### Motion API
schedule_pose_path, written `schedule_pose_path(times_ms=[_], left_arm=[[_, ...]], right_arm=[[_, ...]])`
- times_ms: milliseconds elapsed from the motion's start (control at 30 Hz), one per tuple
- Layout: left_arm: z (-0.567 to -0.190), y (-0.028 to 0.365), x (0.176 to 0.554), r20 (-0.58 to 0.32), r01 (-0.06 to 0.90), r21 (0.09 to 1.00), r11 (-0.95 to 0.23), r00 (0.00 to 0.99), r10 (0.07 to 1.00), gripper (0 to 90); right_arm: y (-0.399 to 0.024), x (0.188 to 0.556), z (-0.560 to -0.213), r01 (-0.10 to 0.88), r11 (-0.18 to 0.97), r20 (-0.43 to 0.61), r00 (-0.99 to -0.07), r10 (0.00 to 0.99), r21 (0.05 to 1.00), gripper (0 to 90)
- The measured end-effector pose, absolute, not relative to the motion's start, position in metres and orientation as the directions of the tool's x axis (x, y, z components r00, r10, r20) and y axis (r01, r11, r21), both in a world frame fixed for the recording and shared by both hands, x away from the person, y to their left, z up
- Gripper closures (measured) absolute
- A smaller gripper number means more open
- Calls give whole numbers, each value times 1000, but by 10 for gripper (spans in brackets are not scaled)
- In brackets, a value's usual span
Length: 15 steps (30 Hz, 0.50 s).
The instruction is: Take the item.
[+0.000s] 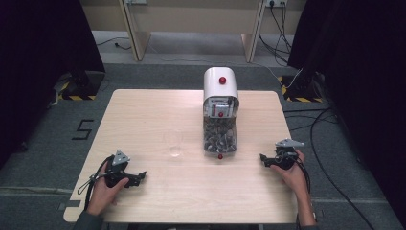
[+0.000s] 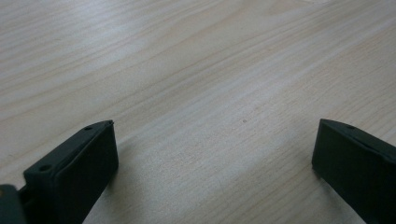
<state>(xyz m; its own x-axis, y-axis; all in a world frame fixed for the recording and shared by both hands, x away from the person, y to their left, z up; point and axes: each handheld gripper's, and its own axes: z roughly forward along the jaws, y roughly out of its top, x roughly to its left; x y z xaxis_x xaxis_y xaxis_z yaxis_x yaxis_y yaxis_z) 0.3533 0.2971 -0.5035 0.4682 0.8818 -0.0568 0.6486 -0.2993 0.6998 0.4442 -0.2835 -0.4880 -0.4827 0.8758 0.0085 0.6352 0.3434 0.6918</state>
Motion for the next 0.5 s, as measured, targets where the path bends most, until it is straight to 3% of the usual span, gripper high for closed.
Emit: schedule_pose_path(times_ms=[500], left_arm=[[-504, 297, 353, -58, 649, 700, -298, 468, 882, 0]], right_arm=[[-285, 444, -488, 629, 334, 21, -487, 873, 702, 231]])
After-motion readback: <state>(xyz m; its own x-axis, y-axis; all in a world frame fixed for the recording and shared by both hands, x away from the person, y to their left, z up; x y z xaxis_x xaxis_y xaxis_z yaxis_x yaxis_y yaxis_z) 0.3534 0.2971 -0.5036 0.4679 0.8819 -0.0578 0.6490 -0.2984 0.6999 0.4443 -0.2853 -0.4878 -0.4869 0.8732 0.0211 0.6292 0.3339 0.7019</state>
